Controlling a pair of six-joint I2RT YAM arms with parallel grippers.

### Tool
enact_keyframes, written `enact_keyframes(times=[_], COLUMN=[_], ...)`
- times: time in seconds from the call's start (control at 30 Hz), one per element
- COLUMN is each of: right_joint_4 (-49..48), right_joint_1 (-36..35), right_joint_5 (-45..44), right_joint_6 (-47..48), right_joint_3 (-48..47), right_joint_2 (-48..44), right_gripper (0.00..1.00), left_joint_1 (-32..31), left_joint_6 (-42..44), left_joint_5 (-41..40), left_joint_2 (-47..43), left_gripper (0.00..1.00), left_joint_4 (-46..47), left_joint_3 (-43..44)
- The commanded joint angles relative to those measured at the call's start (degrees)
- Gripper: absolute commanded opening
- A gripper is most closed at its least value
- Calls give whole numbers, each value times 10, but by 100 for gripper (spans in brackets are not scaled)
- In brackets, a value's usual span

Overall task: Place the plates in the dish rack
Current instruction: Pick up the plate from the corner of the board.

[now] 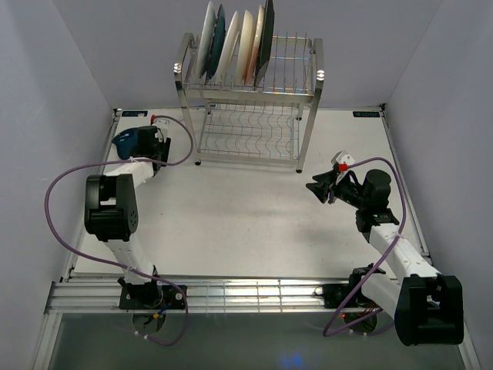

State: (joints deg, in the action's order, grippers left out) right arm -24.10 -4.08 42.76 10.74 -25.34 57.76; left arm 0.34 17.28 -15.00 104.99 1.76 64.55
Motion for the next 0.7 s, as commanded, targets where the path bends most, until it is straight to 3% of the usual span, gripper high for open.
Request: enact_keyframes(times=[0.0,0.3,0.37,0.4,0.43,0.67], right_joint_4=[-13,-12,-12,-12,-12,-10], right_joint_1=[3,3,3,3,3,3], right_joint_5=[11,16,17,19,19,24], right_joint_6=[4,5,5,5,5,4], right_joint_3=[-14,-16,-17,-16,-16,-16], right_joint_2=[-3,5,8,7,7,3], right_gripper=[44,45,44,44,44,44], left_joint_1=[-5,22,24,25,26,27], left_joint_6=[30,47,50,58,66,108], left_joint_5=[48,79,74,73,78,46], left_joint_2=[-42,-48,-44,-39,-37,-23], left_gripper=[68,67,75,92,98,98], left_joint_4=[19,27,30,30,36,56], left_joint_3=[-17,-22,-21,-20,-22,-29])
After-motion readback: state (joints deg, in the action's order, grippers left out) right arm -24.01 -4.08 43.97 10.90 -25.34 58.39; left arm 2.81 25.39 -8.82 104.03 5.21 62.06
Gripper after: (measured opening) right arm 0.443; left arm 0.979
